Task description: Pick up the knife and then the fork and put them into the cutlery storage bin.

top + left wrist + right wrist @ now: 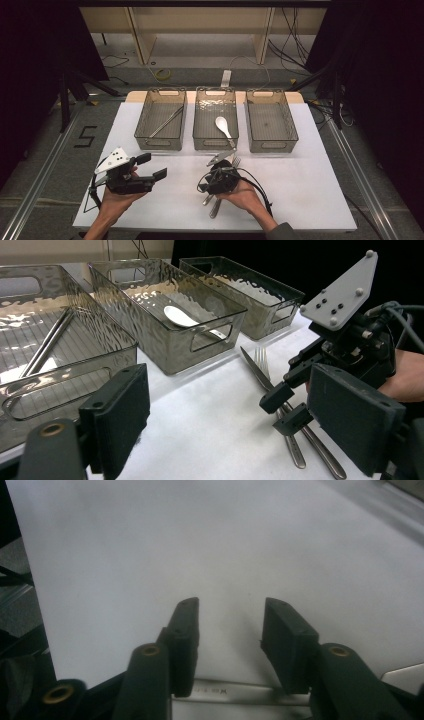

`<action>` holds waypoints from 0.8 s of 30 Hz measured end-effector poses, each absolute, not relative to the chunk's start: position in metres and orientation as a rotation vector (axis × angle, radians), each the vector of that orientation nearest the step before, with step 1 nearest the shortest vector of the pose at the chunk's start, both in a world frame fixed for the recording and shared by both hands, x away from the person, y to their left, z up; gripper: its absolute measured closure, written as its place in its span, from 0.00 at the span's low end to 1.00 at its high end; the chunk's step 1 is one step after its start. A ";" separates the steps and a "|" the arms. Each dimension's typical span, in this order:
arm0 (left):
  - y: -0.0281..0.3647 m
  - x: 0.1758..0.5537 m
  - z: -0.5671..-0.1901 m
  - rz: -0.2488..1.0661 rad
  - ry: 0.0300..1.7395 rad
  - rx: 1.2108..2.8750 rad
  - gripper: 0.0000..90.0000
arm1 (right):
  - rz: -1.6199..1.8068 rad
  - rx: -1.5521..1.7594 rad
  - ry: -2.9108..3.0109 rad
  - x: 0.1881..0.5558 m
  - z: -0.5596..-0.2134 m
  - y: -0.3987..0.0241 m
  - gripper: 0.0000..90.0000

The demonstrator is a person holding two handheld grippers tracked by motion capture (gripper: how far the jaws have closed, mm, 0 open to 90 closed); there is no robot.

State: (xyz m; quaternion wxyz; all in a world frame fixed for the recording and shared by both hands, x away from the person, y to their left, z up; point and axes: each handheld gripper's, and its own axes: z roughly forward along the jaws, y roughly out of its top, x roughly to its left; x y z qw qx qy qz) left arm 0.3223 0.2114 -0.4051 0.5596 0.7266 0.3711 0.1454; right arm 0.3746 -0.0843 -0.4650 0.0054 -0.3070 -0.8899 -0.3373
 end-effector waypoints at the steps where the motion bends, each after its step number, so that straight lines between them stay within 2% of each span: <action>1: 0.211 0.322 -0.405 0.344 0.872 1.711 0.19 | -1.049 -0.962 -2.786 0.375 -0.466 -0.084 0.71; 14: 0.212 0.321 -0.404 0.349 0.870 1.709 0.19 | -0.948 -0.924 -2.857 0.372 -0.475 -0.079 0.97; 24: 0.213 0.319 -0.404 0.354 0.868 1.704 0.19 | -0.876 -0.883 -2.877 0.365 -0.476 -0.076 1.00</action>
